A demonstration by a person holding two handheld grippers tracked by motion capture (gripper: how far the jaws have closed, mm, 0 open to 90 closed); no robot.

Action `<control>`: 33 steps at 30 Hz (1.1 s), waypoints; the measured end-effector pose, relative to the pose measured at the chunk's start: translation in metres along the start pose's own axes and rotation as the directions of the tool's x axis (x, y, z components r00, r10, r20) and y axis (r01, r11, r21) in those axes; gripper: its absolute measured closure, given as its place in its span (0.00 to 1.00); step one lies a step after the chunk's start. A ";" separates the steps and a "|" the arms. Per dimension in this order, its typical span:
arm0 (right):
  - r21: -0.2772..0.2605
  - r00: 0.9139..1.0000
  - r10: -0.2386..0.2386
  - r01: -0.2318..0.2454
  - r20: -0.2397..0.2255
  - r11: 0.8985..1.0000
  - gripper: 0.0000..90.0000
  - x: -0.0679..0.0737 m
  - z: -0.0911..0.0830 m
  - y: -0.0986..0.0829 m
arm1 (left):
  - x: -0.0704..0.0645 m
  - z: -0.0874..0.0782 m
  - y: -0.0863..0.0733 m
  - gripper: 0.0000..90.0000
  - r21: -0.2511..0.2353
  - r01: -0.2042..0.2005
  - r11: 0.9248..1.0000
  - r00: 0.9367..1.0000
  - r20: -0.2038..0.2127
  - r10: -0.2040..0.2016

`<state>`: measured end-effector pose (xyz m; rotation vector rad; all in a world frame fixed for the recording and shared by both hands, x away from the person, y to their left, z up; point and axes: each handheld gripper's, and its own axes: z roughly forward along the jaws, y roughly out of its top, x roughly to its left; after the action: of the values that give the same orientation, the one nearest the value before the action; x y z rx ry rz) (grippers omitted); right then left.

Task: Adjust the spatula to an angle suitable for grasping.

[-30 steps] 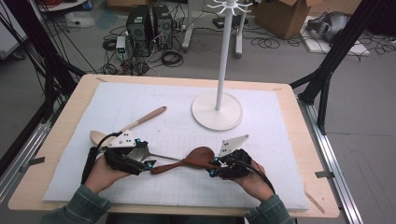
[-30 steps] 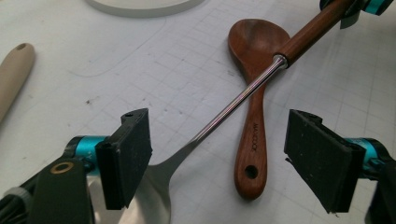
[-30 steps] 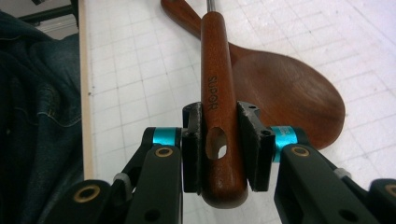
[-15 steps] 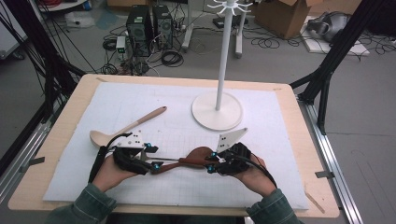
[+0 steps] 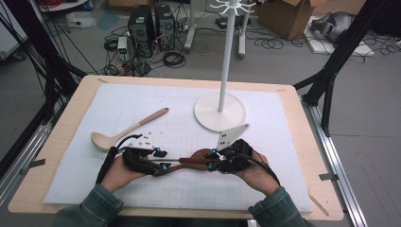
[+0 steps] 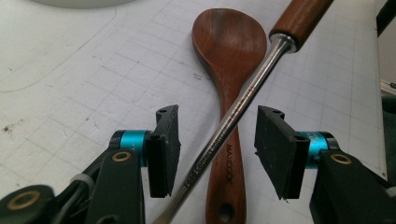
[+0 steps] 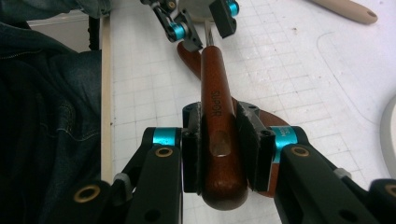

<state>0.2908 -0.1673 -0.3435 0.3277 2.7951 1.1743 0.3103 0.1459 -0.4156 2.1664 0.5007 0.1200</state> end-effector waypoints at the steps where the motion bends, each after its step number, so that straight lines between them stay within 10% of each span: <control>1: -0.001 1.000 0.002 -0.002 0.000 1.000 0.81 0.001 -0.001 0.001 | 0.000 0.001 0.000 0.58 0.001 0.000 1.000 1.000 0.002 0.000; 14: -0.022 1.000 -0.007 0.007 0.000 1.000 0.81 -0.001 -0.005 0.011 | 0.000 0.003 0.003 0.75 -0.006 -0.012 1.000 1.000 0.017 0.012; 33: -0.090 0.993 0.112 -0.109 0.037 0.990 0.69 -0.014 -0.014 -0.001 | -0.001 0.002 0.003 0.82 0.008 -0.043 0.999 0.999 0.008 0.043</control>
<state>0.3024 -0.1809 -0.3344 0.4993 2.7109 1.2930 0.3109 0.1424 -0.4140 2.1858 0.4507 0.1331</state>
